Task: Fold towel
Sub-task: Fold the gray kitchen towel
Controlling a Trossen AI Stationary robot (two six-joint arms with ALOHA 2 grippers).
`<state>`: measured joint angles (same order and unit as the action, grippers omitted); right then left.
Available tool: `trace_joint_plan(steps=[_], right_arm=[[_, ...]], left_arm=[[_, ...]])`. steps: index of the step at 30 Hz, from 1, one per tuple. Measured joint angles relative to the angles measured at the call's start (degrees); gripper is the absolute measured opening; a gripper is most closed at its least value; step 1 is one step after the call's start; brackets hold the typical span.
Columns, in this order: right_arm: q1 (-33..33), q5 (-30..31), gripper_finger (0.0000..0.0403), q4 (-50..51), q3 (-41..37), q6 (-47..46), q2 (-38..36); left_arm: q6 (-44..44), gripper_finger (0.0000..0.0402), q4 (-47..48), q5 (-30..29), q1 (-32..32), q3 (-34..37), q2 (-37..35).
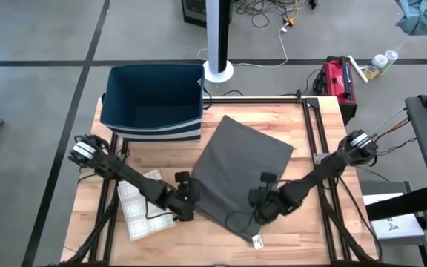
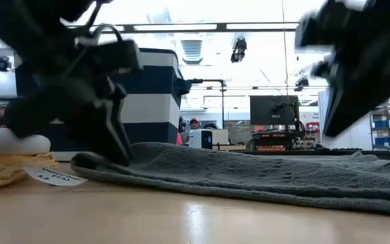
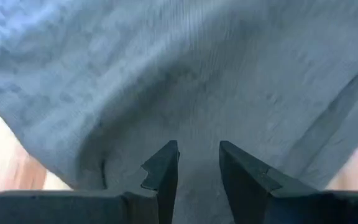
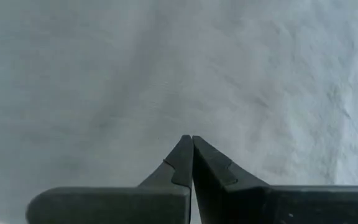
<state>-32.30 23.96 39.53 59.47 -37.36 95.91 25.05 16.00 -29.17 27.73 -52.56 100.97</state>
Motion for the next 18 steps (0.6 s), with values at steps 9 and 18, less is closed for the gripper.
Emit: trace_joint_plan(steps=[9,18], right_arm=[[7.07,1.23,0.0000,-9.21,-15.07,-4.55,0.01],[7.11,0.79,0.0000,-0.39,-17.39,-3.85,-5.13]], left_arm=[[1.47,0.0097,-0.10,3.79,0.13,-0.76,3.11],[1.66,0.0097,12.97,8.35,2.49,-7.99,2.30]])
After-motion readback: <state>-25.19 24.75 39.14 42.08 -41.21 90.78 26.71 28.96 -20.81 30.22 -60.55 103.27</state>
